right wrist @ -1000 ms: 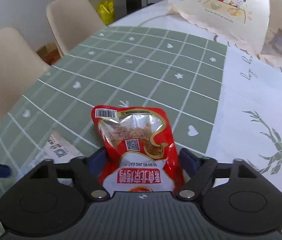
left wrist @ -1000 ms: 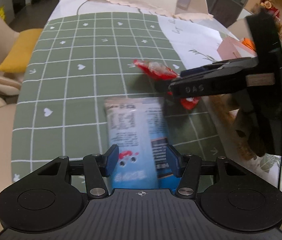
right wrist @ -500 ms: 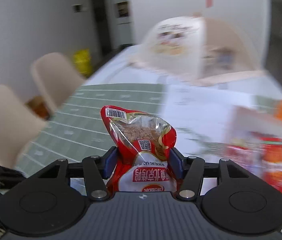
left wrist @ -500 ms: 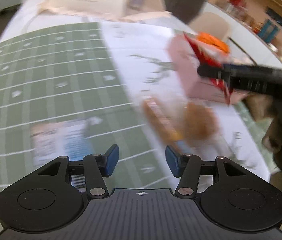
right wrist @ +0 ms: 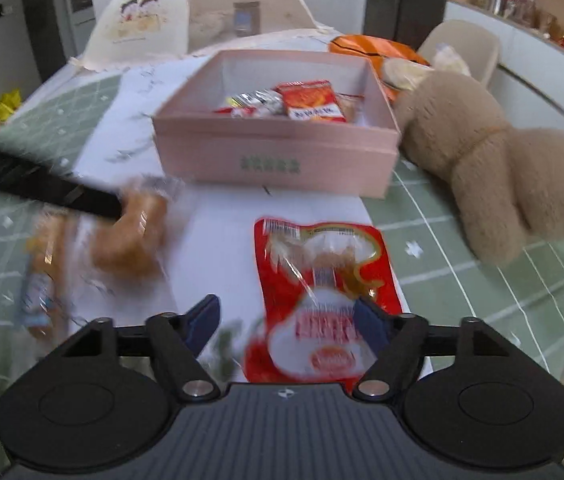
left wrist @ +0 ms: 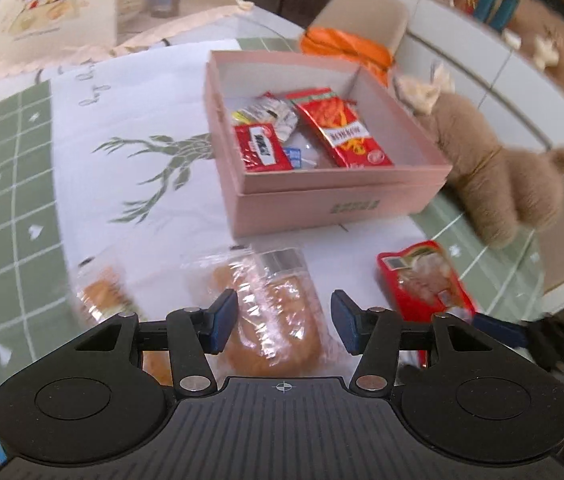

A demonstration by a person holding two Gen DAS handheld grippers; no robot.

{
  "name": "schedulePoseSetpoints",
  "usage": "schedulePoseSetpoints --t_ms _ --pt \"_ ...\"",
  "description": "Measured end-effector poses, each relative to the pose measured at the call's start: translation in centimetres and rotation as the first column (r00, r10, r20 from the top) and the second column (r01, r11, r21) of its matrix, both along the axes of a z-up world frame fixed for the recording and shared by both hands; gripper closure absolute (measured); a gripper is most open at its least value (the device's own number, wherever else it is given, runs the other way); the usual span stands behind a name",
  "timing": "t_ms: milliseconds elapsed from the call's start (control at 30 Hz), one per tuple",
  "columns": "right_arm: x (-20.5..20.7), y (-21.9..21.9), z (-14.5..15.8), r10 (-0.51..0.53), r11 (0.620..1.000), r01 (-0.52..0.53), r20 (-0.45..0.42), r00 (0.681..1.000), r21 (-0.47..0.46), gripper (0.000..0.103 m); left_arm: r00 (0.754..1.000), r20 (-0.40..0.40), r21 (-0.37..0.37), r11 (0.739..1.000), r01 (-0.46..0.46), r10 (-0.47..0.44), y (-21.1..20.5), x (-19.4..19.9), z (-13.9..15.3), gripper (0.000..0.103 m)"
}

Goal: Organize snacks
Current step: 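Grasp the wrapped bread roll with the left gripper while the right holds the pouch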

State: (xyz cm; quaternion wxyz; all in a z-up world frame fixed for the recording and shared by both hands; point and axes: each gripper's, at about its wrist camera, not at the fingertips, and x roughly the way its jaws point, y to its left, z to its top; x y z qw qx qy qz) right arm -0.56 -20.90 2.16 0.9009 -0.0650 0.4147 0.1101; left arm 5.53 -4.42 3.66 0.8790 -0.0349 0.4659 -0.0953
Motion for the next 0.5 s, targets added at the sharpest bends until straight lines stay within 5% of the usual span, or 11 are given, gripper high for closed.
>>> schedulePoseSetpoints --t_ms 167,300,500 --pt "-2.1 0.5 -1.2 -0.008 0.999 0.011 0.059 0.998 -0.052 0.019 1.000 -0.005 0.105 0.994 -0.008 0.009 -0.6 0.7 -0.8 0.041" --pt "-2.3 -0.3 -1.4 -0.017 1.000 0.017 0.056 0.998 -0.010 0.015 0.999 -0.037 0.089 0.996 -0.012 0.015 0.3 0.5 -1.3 0.037" --pt "-1.3 -1.0 -1.3 -0.042 0.998 0.040 0.052 0.998 0.039 0.015 0.999 -0.044 0.050 0.999 0.005 -0.003 2.0 -1.4 -1.3 0.045"
